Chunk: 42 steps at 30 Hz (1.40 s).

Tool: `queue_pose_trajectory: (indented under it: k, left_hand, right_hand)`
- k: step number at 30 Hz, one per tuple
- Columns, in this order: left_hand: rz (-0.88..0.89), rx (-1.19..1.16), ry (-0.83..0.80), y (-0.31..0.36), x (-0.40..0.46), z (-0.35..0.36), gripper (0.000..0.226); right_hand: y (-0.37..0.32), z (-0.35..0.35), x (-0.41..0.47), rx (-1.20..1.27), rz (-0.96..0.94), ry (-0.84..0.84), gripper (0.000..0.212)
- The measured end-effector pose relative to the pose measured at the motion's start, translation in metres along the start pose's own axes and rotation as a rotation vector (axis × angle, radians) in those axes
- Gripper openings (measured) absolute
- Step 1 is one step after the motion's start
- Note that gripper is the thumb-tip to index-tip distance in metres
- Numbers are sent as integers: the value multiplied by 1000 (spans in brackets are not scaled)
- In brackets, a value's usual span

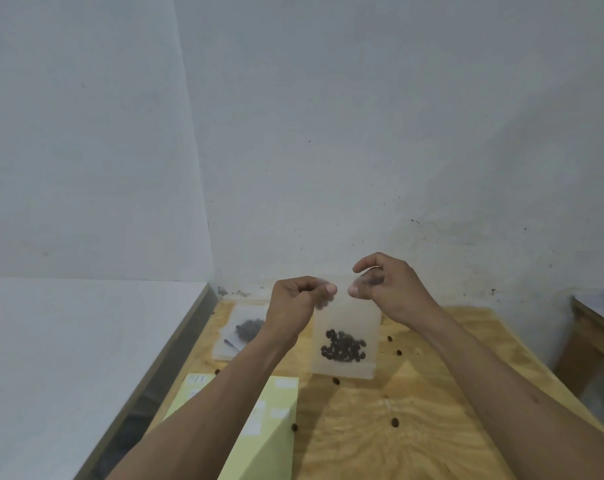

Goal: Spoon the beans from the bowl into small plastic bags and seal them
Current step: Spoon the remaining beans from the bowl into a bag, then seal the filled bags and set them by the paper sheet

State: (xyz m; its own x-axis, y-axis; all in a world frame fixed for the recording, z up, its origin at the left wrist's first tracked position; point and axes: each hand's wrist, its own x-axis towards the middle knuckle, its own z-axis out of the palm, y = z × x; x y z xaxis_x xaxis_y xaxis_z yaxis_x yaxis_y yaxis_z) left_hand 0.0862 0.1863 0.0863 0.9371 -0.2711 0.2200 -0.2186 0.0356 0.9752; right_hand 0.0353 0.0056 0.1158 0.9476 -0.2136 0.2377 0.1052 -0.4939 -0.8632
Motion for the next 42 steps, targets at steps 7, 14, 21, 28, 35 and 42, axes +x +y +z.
queue_pose_trajectory:
  k: [7, 14, 21, 28, 35, 42]
  left_hand:
    - [16, -72, 63, -1, 1, -11, 20]
    - [-27, -62, 42, 3, -2, -13, 17]
    - [-33, -59, 144, 4, 4, -24, 17]
    - [-69, -89, 119, -10, -1, -51, 21]
    - [-87, -34, 134, -10, -11, -88, 18]
    - [-99, -26, 377, -25, -28, -141, 11]
  right_hand:
    - [3, 4, 0, 206, 88, -10, 35]
    - [7, 15, 4, 236, 121, 55, 13]
    - [4, 31, -4, 367, 155, 25, 12]
    - [-13, 39, 2, 454, 212, 113, 11]
    - [-22, 70, 10, 555, 227, 43, 23]
    - [-2, 120, -16, -54, 87, -207, 12]
